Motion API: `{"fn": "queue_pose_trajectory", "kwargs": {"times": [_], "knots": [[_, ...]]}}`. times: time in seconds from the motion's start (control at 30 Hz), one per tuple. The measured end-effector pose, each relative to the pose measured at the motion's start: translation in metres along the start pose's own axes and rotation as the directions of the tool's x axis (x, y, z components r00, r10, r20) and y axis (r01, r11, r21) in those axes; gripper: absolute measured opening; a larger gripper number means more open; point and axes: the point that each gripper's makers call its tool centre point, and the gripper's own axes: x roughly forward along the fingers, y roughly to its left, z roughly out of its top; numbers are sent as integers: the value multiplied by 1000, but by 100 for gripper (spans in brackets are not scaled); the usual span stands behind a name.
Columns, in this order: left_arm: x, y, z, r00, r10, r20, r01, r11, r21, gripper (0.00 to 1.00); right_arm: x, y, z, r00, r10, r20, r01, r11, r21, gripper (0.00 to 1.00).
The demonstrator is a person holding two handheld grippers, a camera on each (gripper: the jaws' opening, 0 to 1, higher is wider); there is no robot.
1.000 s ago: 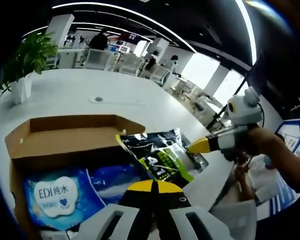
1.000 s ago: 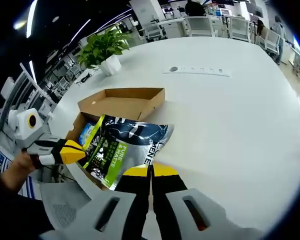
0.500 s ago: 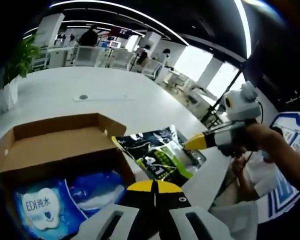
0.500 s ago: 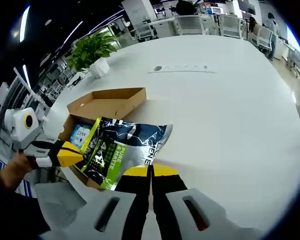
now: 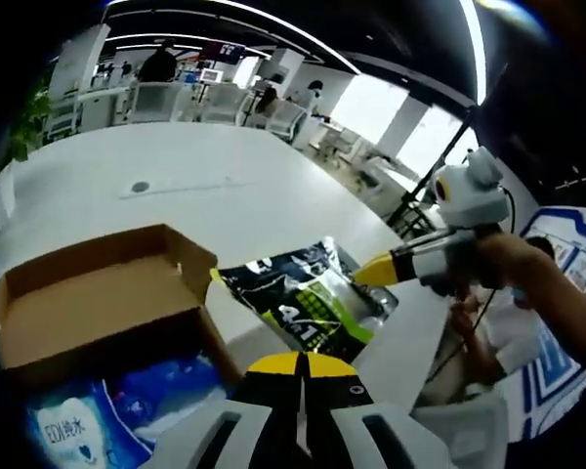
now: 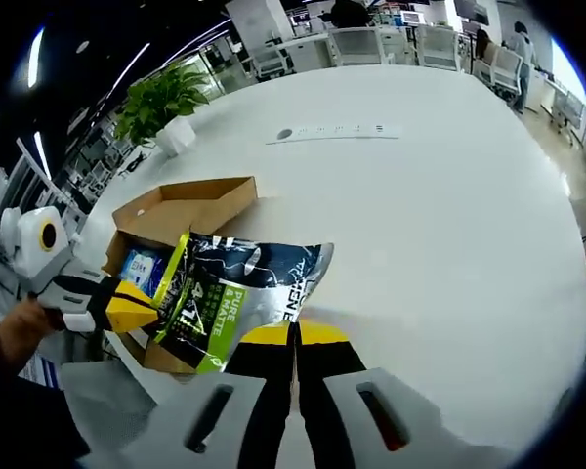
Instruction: Operate the shoe box by opening the lid, removing the specified soft item, and placing it in the target area until the item is outside and the box remains undamaged.
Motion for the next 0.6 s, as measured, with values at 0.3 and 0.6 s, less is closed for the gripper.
{"fn": "queue_pose_trajectory", "kwargs": {"times": [0.3,0.6], "knots": [[17,-2,-3,999,-11,-34,11,1000,5,0,8,-15,-3,1000,-15,-9,15,1000,-9,0],[39,5,1,995,15,-100,-8,997,71,0,27,-38,-5,999,-51,-14,51,999,-1,0]]}}
